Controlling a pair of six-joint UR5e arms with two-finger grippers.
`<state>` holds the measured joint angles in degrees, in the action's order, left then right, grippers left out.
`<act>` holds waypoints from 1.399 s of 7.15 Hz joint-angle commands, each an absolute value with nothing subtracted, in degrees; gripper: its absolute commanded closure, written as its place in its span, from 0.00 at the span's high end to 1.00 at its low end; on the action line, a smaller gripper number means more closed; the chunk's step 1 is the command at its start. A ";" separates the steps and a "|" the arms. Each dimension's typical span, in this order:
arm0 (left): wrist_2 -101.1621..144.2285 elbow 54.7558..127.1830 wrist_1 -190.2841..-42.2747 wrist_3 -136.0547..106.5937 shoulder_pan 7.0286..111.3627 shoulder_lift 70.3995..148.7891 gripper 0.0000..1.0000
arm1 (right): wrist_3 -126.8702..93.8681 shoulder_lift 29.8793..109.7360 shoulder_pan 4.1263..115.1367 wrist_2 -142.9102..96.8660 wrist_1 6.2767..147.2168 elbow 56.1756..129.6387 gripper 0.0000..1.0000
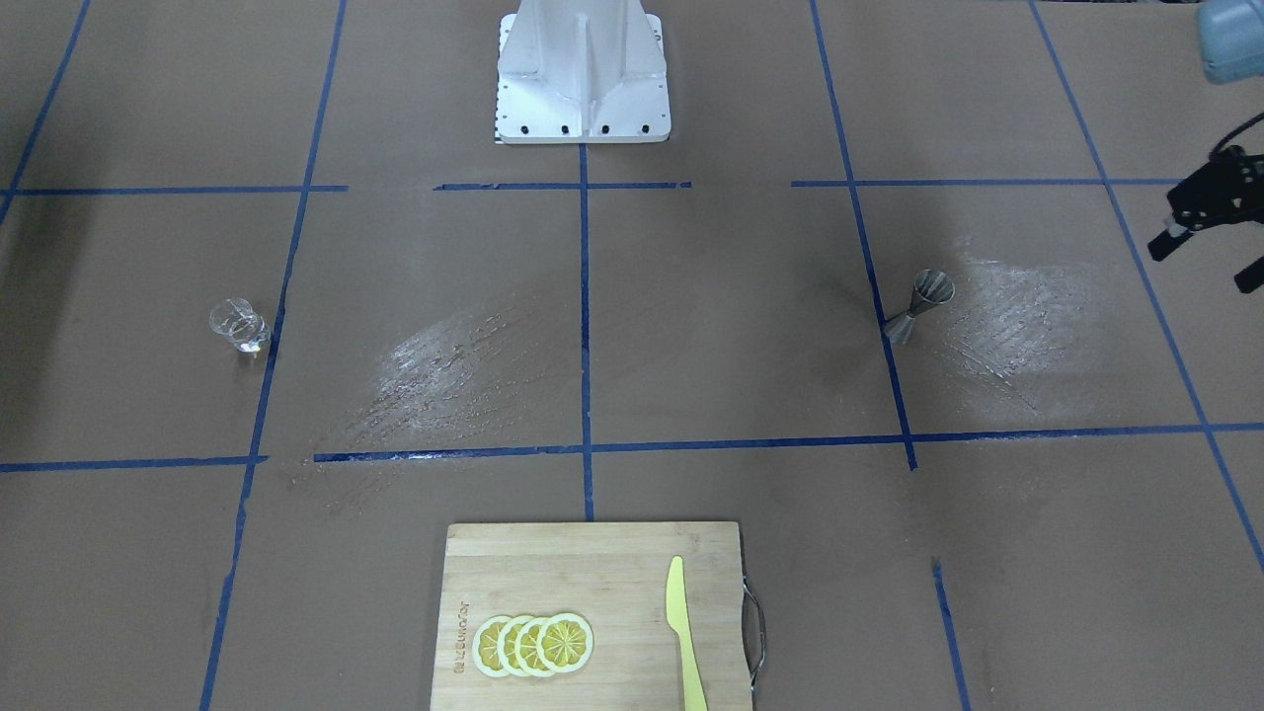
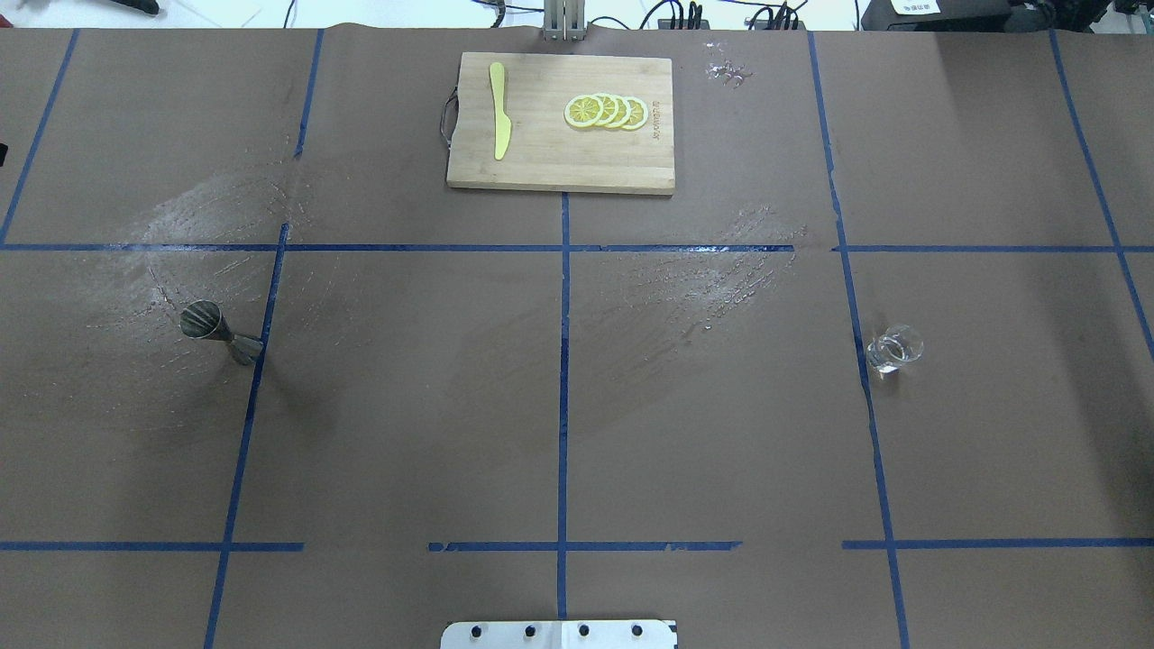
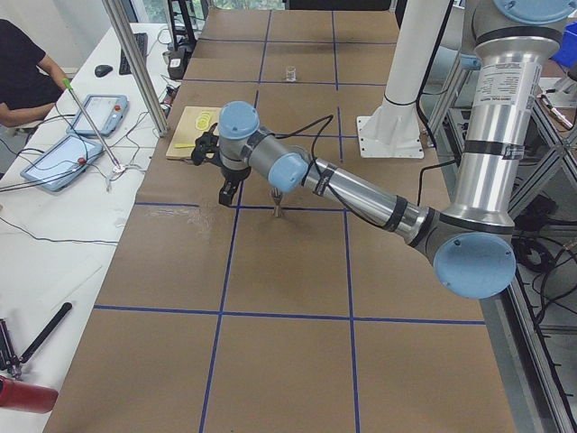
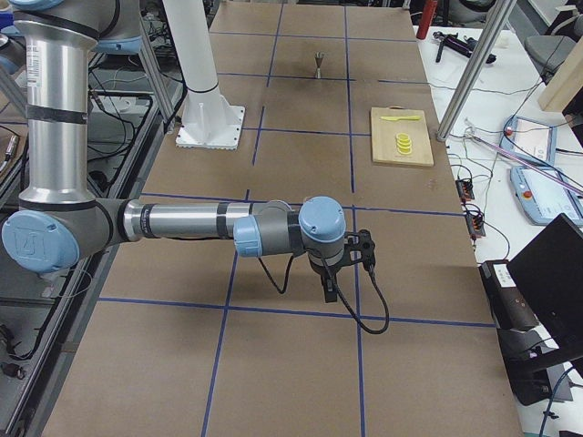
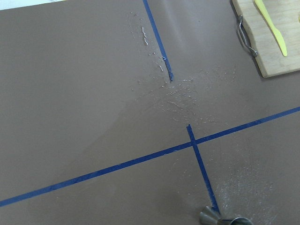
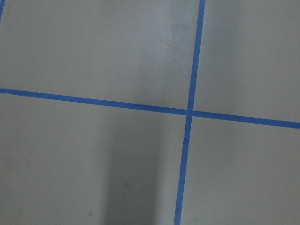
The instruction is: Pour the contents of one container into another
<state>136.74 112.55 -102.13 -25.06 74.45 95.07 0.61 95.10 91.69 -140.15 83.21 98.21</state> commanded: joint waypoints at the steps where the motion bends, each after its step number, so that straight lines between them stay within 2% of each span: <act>1: 121.28 123.70 -102.22 -46.29 58.97 92.20 1.00 | 0.44 95.36 91.67 -140.80 82.79 97.91 1.00; 3: 105.46 131.72 -111.20 -64.16 44.11 80.58 1.00 | 0.35 95.19 91.67 -140.98 83.32 98.00 1.00; 4: 97.46 131.75 -124.41 -72.60 37.77 73.37 1.00 | -0.26 95.19 91.67 -141.24 83.32 98.43 1.00; 5: 86.59 131.66 -127.32 -76.51 30.66 69.65 1.00 | -4.53 95.01 91.67 -142.37 82.89 99.05 1.00; 7: 69.44 129.92 -126.66 -88.18 17.38 69.43 1.00 | -10.43 96.06 90.88 -142.47 82.97 104.12 1.00; 8: 60.56 127.81 -123.87 -93.46 11.57 69.78 1.00 | -13.94 98.67 89.57 -141.60 83.23 109.46 1.00; 10: 49.62 122.11 -121.73 -94.57 9.58 72.75 1.00 | -28.23 104.48 82.66 -136.09 83.23 122.55 1.00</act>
<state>56.68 125.56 -122.79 -93.32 11.20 70.86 -19.95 101.33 86.78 -139.43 83.20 115.14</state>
